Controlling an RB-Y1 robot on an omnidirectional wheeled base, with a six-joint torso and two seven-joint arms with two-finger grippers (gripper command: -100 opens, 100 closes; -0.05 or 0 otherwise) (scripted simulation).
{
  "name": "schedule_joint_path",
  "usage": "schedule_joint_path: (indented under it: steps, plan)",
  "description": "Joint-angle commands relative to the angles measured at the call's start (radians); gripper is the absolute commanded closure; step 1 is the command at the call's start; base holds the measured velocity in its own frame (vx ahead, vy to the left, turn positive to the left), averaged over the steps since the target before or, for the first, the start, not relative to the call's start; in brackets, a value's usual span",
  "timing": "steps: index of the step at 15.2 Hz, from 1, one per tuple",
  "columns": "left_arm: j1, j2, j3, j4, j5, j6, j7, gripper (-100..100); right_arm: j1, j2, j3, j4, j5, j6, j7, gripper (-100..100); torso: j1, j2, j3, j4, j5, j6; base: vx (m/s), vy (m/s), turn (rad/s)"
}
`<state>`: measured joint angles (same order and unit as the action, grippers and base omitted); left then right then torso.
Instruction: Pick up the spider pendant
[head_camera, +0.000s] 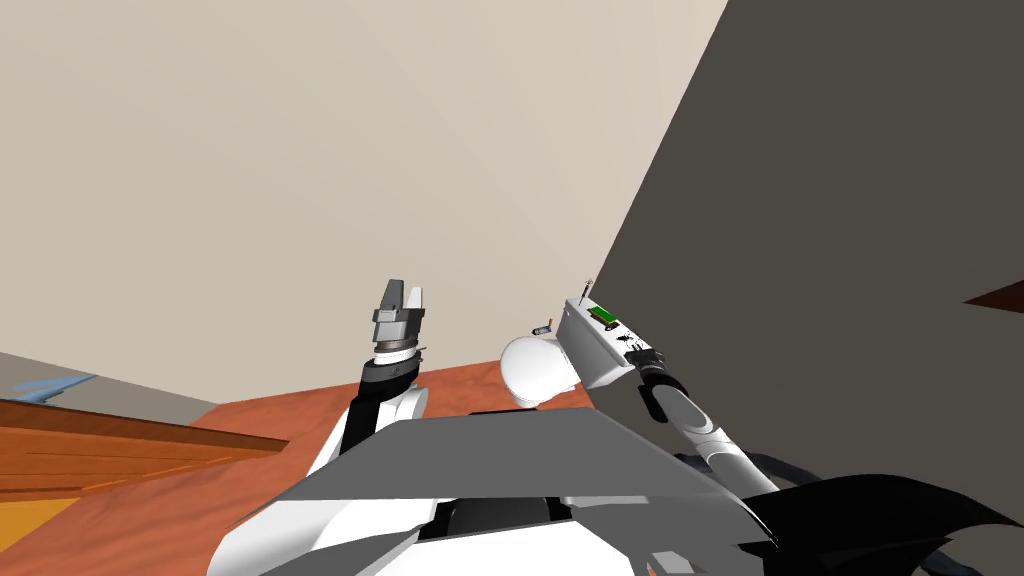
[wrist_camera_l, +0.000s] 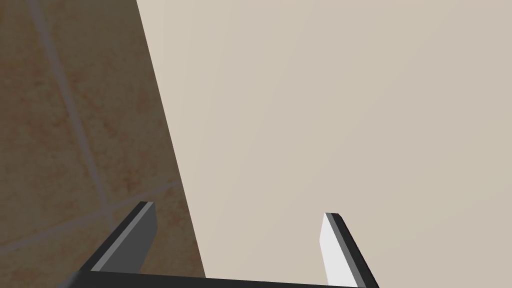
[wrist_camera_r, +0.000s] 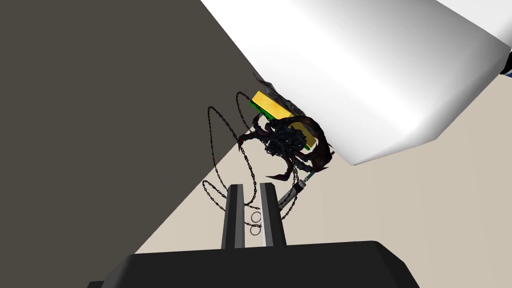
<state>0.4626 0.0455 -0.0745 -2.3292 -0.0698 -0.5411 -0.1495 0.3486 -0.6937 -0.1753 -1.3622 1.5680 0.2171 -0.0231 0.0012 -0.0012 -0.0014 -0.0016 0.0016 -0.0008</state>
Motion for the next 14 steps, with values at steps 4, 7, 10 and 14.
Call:
schedule_joint_path:
  steps: [4, 7, 10, 14]
  plan:
    - [0.0, 0.0, 0.0, 0.0, 0.0, 0.0, 0.0, 0, 0.05, -0.041, 0.046, -0.028, -0.099, 0.061, 0.013, 100, 0.0, 0.0, 0.0, 0.0, 0.0, 0.0, 0.003, -0.004, 0.05]
    - [0.0, 0.0, 0.0, 0.0, 0.0, 0.0, 0.0, 0, 0.092, -0.074, 0.083, -0.055, -0.172, 0.11, 0.035, 100, 0.0, 0.0, 0.0, 0.0, 0.0, 0.0, 0.002, -0.003, 0.077]
    - [0.0, 0.0, 0.0, 0.0, 0.0, 0.0, 0.0, 0, 0.135, -0.106, 0.12, -0.082, -0.23, 0.158, 0.056, 100, 0.0, 0.0, -0.001, -0.001, 0.0, 0.0, 0.002, -0.002, 0.057]
    - [0.0, 0.0, 0.0, 0.0, 0.0, 0.0, 0.0, 0, 0.177, -0.138, 0.157, -0.109, -0.312, 0.207, 0.077, 100, -0.001, 0.0, -0.001, -0.002, -0.002, 0.002, 0.004, -0.004, 0.056]
